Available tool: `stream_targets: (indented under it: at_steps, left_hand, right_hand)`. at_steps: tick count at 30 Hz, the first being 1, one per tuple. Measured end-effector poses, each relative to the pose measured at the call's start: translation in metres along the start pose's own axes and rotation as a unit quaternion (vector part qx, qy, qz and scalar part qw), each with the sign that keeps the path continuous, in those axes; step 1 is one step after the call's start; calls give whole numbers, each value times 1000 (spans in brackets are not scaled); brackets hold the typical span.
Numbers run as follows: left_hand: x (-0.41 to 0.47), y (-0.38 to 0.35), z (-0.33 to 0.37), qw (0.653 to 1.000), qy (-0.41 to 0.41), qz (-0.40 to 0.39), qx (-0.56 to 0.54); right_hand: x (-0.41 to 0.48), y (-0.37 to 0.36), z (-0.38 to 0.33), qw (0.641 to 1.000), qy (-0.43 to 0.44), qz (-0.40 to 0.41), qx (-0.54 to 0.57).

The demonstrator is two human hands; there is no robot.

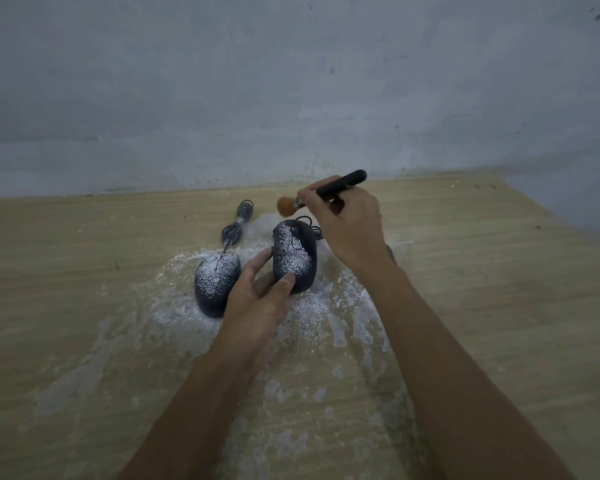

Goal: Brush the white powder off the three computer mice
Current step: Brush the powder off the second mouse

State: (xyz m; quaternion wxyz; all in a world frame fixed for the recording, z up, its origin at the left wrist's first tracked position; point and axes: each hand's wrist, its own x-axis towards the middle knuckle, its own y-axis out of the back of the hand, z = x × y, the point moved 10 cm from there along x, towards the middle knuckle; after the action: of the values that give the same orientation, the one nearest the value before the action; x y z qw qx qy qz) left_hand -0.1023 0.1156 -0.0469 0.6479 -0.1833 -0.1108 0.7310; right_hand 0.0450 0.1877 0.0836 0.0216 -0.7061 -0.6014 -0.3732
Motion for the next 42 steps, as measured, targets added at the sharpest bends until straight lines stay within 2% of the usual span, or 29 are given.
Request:
stream_targets:
  at_steps: [3,8,13,17,22,27,31,32,36,40,42]
  left_hand:
    - [0,1,0,1000,-2,3,7]
    - [1,0,-1,1000,-7,2,15]
    - [1,1,-1,1000,-7,0,21]
    - [0,1,-1,1000,-8,1,25]
    - [-1,0,0,1000,-8,-2,23]
    - [-2,-1,0,999,-11,-12,28]
    - [-1,0,-1,1000,-7,-12,23]
    - [-1,0,-1,1000,-7,-11,23]
    - [-1,0,-1,1000,-5,-8,12]
    - [-1,0,1,1000,-1,-2,12]
    - [-1,0,0,1000,3,0,12]
  right_hand:
    - [1,11,5,999,-16,40,16]
    - [-3,-10,-5,998,10,-59,3]
    - [1,9,-1,1000,-1,25,18]
    - [-2,-13,1,997,-6,-76,-7]
    - [1,7,6,1000,-16,15,20]
    - [-2,-10,8,998,-21,-56,2]
    - [1,12,12,999,-28,39,24]
    - [2,14,14,999,-30,37,18]
    - [-3,-11,13,997,-32,-69,1]
    - [4,2,17,995,-61,-8,77]
    - [4,2,16,998,-48,-38,33]
